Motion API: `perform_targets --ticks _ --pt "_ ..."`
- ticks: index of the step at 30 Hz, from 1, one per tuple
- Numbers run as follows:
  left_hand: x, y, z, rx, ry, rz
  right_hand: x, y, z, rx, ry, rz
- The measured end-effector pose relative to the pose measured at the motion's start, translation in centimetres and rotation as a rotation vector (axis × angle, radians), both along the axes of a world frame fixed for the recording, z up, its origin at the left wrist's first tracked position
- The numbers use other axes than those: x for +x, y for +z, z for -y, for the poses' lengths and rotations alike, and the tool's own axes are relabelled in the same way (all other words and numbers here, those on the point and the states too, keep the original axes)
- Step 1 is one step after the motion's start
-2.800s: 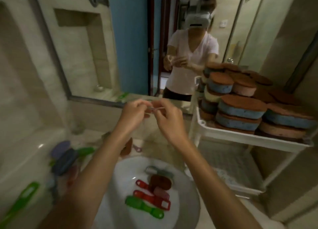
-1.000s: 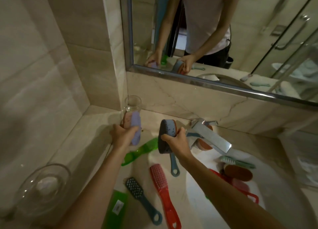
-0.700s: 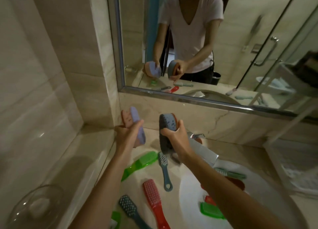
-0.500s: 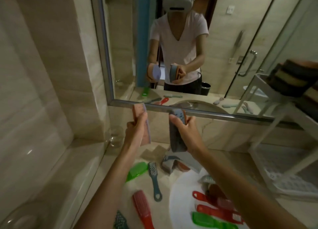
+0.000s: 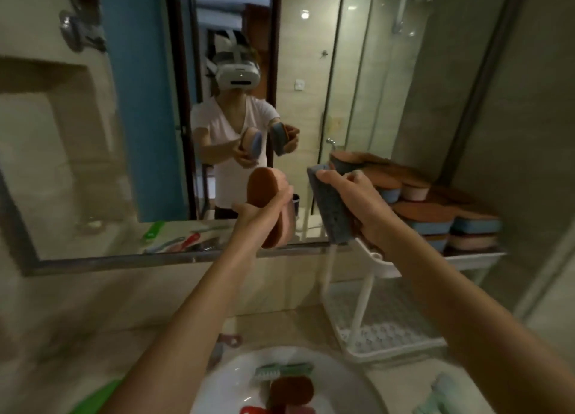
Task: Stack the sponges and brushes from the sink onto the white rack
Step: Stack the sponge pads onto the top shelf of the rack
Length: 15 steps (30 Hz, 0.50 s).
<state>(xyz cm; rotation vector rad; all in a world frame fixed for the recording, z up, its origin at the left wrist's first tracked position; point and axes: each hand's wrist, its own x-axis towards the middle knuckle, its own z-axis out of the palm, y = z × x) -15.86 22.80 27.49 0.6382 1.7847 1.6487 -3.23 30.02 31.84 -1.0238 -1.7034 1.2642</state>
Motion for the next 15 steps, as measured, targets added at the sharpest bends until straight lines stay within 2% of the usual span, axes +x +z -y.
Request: perform_targets --ticks 5,8,12,15 --pt "8.5 4.1 -7.2 0.049 -0.186 -0.016 9.6 3.9 -7.9 0.061 -0.078 -0.010" --pt "11.7 6.0 -11.1 0.037 -0.198 0.023 13.2 4.9 -13.9 0.132 -0.194 0.132" --pt "14.0 6.7 -15.2 0.082 -0.148 -0.079 16.0 4.3 -19.7 0.160 -0.236 0.350" --pt "14.8 7.7 -17.4 0.045 -0.077 -0.132 15.5 3.2 -22.2 0.085 -0.180 0.343"
